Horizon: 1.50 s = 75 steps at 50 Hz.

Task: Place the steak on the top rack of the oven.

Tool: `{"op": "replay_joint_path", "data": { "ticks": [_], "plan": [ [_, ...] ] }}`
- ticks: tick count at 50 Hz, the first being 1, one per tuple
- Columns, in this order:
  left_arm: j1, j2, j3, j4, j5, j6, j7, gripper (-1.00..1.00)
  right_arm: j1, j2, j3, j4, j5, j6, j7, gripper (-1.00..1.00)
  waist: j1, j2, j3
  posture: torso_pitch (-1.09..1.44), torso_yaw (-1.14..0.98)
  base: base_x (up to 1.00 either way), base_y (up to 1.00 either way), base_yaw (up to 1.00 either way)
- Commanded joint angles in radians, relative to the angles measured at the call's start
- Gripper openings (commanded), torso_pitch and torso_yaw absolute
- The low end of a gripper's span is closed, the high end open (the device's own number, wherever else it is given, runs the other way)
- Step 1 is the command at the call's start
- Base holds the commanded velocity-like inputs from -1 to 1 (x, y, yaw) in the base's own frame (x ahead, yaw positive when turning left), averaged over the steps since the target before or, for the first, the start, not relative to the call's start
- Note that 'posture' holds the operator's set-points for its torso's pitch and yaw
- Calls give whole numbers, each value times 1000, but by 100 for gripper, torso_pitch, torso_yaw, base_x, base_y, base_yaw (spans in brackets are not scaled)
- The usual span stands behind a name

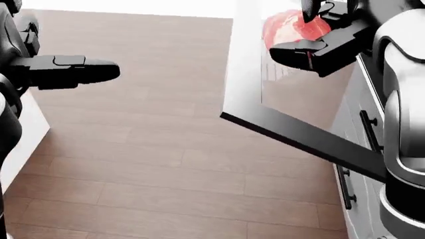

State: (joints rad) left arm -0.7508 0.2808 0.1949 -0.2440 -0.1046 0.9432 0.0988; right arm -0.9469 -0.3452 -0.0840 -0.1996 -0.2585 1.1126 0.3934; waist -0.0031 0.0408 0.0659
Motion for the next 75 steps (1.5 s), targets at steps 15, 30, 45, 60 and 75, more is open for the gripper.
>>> {"op": "replay_joint_path", "data": {
  "ticks": [15, 30, 45, 60, 75],
  "plan": [
    [-117, 22, -40, 105, 31, -77, -49, 100, -97, -32, -47, 6, 0, -17, -43, -98, 9, -19, -58, 0, 0, 0, -6, 0],
    [-368, 62, -56, 421, 77, -171, -130, 100, -171, -56, -51, 108, 21, -54, -66, -98, 12, -90, -62, 0, 0, 0, -44, 0],
    [-357, 63, -50, 444, 82, -205, -134, 100, -156, -47, -46, 106, 29, -64, -83, -98, 13, -87, -26, 0, 0, 0, -19, 0],
    [-349, 44, -56, 434, 82, -202, -126, 100, -145, -60, -53, 79, 27, -41, -69, -99, -5, 12, -35, 0, 0, 15, 0, 0],
    [-350, 40, -55, 447, 73, -211, -120, 100, -168, -62, -51, 111, 30, -57, -76, -97, 9, -45, -37, 0, 0, 28, 0, 0]
  ]
}}
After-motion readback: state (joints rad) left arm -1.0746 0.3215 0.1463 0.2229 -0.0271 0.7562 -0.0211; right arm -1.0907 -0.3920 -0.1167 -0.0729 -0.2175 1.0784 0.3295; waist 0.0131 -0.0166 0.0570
